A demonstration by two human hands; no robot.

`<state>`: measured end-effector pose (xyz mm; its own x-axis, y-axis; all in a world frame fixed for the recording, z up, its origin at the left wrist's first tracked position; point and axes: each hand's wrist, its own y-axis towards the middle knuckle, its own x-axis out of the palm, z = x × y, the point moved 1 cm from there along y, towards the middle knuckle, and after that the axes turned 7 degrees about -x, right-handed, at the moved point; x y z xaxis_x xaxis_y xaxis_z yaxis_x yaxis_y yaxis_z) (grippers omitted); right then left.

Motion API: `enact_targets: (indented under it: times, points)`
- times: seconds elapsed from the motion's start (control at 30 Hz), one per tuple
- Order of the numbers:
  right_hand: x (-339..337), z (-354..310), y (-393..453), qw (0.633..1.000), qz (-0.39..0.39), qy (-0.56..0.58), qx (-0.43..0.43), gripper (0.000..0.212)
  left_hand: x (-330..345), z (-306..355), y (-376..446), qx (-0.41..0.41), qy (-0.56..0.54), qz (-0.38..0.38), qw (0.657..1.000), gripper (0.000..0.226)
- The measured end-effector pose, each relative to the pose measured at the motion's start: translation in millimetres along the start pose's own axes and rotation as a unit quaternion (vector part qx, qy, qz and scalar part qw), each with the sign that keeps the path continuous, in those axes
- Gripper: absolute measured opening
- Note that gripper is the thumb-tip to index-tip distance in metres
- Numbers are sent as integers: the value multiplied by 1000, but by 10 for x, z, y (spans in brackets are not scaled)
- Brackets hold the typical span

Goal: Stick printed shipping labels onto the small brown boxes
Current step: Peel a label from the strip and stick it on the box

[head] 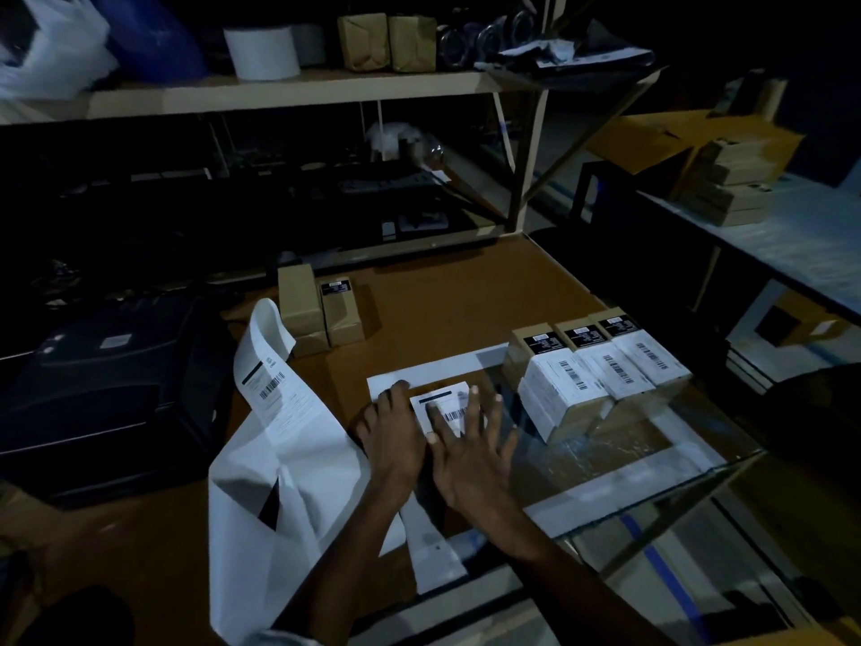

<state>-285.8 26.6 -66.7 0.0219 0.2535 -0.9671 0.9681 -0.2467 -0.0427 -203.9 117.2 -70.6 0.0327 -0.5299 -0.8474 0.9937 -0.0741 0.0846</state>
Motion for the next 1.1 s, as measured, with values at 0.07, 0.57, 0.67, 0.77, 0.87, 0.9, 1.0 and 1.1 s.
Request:
enact_targets:
  times: [0.07,0.57,0.67,0.77,0.87,0.9,1.0,1.1]
  points:
    - [-57,42,-19,999,20,25,14,55,-37,102,55,34,2,28,999,46]
    - [-381,581,727,962,42,233,-133,39,276,-47,245,103,-137,62,983,10]
    - [-342,567,819,947,3,272,-171,40,284,-67,253,116,-127,67,983,13]
    - [-251,590,839,940,8,301,-159,37,263,-55,248,114,-116,72,984,16]
    - [-200,625,810,937,20,317,-145,33,261,-49,266,116,-100,76,985,10]
    - [-185,637,801,937,26,319,-142,34,266,-57,272,115,-93,77,986,11]
    - [-150,667,783,934,33,329,-133,38,271,-88,292,109,-65,75,989,30]
    - [-129,690,796,932,23,339,-130,40,277,-123,299,97,-40,61,993,34]
